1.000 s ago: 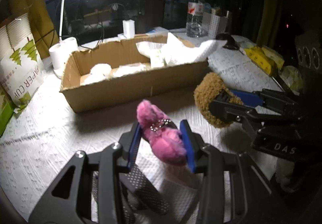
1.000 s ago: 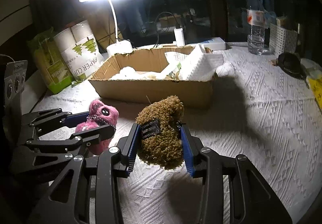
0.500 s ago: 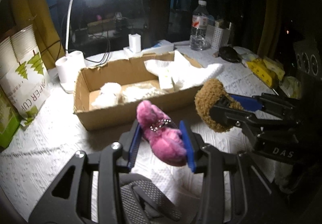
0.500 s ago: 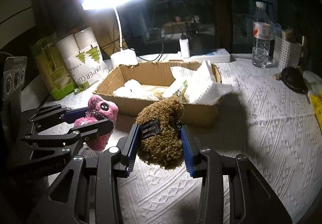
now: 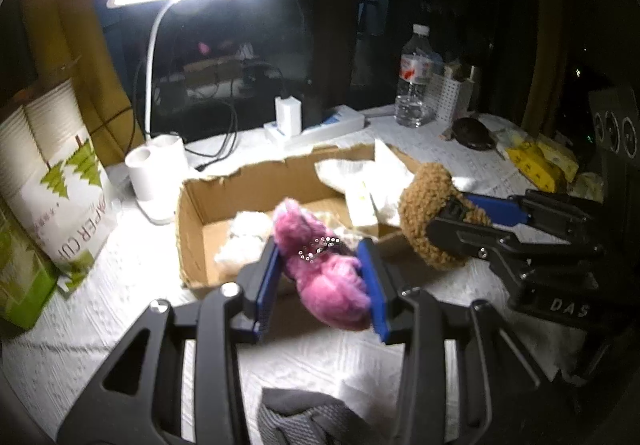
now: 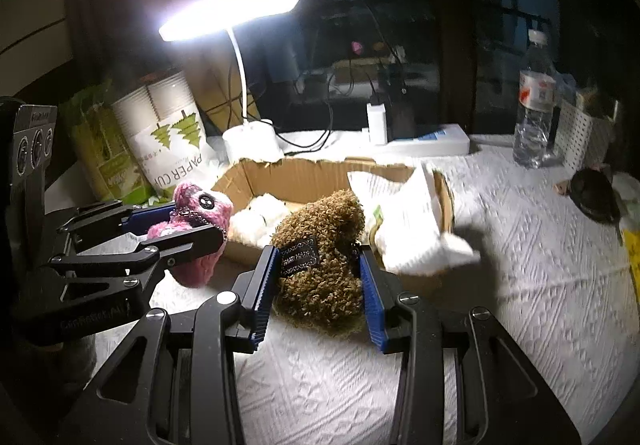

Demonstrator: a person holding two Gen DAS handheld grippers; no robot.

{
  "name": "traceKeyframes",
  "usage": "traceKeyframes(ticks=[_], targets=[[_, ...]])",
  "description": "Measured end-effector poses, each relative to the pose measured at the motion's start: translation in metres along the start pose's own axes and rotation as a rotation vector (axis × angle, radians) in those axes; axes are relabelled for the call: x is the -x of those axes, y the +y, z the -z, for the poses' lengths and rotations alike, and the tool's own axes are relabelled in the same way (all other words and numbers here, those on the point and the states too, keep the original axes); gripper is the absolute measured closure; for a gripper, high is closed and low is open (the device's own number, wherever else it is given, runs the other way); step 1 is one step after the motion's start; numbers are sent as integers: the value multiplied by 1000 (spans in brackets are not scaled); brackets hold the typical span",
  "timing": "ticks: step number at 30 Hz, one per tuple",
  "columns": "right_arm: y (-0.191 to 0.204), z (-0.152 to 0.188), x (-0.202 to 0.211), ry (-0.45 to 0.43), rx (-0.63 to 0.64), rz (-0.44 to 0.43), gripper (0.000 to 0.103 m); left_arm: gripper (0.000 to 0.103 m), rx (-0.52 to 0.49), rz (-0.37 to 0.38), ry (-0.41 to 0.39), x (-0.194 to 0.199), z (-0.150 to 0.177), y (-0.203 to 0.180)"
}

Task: Organize soft objects
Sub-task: 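Carry the pink plush with the left tool while the right tool carries the brown plush over the box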

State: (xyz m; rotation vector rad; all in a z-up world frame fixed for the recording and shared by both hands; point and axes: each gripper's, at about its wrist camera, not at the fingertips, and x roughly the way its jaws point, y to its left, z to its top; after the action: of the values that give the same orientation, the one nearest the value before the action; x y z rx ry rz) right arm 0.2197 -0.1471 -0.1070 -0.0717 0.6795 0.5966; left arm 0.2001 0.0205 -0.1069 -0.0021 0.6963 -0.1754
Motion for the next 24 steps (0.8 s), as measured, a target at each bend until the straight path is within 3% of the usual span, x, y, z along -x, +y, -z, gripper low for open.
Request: traceKeyframes(ticks=[12, 24], targets=[[-1, -25, -20, 2, 26, -5, 61, 63, 5, -18, -10, -22, -21, 21], [-13, -27, -46, 41, 6, -6, 61, 63, 45, 27, 68, -73, -21, 37]])
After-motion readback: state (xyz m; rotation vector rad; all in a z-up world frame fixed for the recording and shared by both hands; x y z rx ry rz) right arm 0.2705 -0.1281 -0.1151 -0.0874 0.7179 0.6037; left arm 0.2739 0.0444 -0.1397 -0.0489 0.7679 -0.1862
